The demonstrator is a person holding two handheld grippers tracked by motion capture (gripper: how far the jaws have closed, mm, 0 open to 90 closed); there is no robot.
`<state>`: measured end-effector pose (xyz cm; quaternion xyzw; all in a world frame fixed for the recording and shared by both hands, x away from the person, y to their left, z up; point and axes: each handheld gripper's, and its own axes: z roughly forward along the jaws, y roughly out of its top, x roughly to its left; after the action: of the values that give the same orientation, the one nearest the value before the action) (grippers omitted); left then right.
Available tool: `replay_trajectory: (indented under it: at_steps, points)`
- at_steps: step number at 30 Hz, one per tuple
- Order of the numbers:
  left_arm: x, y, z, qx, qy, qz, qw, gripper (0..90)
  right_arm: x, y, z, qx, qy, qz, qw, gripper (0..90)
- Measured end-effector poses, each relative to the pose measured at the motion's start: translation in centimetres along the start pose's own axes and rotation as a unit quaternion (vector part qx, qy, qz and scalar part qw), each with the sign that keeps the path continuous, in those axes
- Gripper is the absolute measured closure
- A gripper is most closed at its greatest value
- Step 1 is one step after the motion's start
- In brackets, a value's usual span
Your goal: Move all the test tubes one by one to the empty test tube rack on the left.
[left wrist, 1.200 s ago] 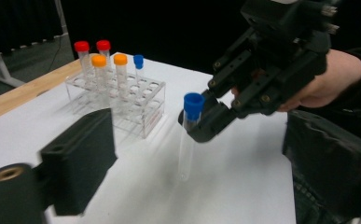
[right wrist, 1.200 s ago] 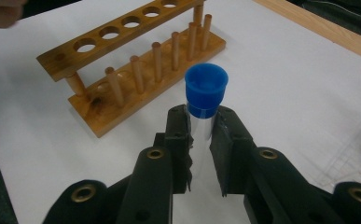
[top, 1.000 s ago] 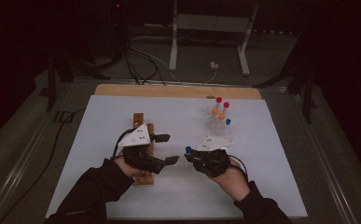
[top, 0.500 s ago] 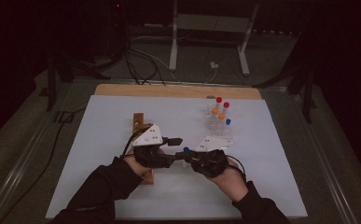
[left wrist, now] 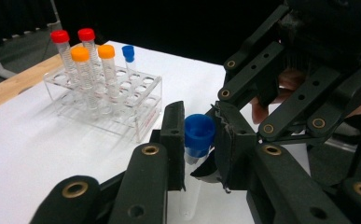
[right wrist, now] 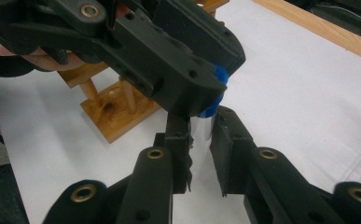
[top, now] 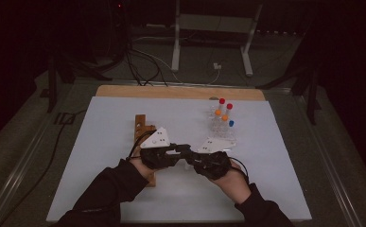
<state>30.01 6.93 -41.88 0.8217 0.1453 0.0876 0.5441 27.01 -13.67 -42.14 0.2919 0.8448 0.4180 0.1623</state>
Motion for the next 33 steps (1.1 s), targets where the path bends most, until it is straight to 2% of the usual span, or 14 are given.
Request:
replay_trajectory:
  at_steps: [4,6,9,14,19,24,28,33]
  points:
    - [0.0,0.1,0.0,-0.001,0.001,0.007,1.0000,77.1,-0.1,-0.1,0.0,-0.003,0.002,0.003,1.0000,76.8]
    - [0.0,0.2,-0.2,-0.006,0.007,0.010,0.9999,77.4,-0.2,0.0,0.0,-0.007,0.008,0.013,0.9999,75.0]
    - [0.3,0.5,-0.6,-0.010,0.016,0.010,0.9998,77.6,-0.4,0.0,-0.3,-0.016,0.012,0.023,0.9995,64.6]
    - [1.3,1.0,-1.7,-0.016,0.030,0.007,0.9994,77.6,-1.1,-0.2,-1.0,-0.033,0.000,0.037,0.9988,49.5]
    - [2.1,1.4,-2.8,-0.021,0.048,0.005,0.9986,77.6,-1.7,-0.9,-1.5,-0.050,-0.011,0.048,0.9975,30.4]
    - [3.3,1.7,-4.3,-0.032,0.075,0.000,0.9967,77.6,-2.0,-1.6,-2.0,-0.057,-0.022,0.054,0.9967,15.0]
    - [4.3,1.8,-5.5,-0.039,0.099,-0.006,0.9943,77.6,-2.5,-2.2,-2.3,-0.064,-0.009,0.065,0.9958,4.1]
    - [5.6,1.9,-6.7,-0.040,0.125,-0.011,0.9913,77.6,-3.0,-2.5,-2.6,-0.080,-0.012,0.078,0.9936,2.0]
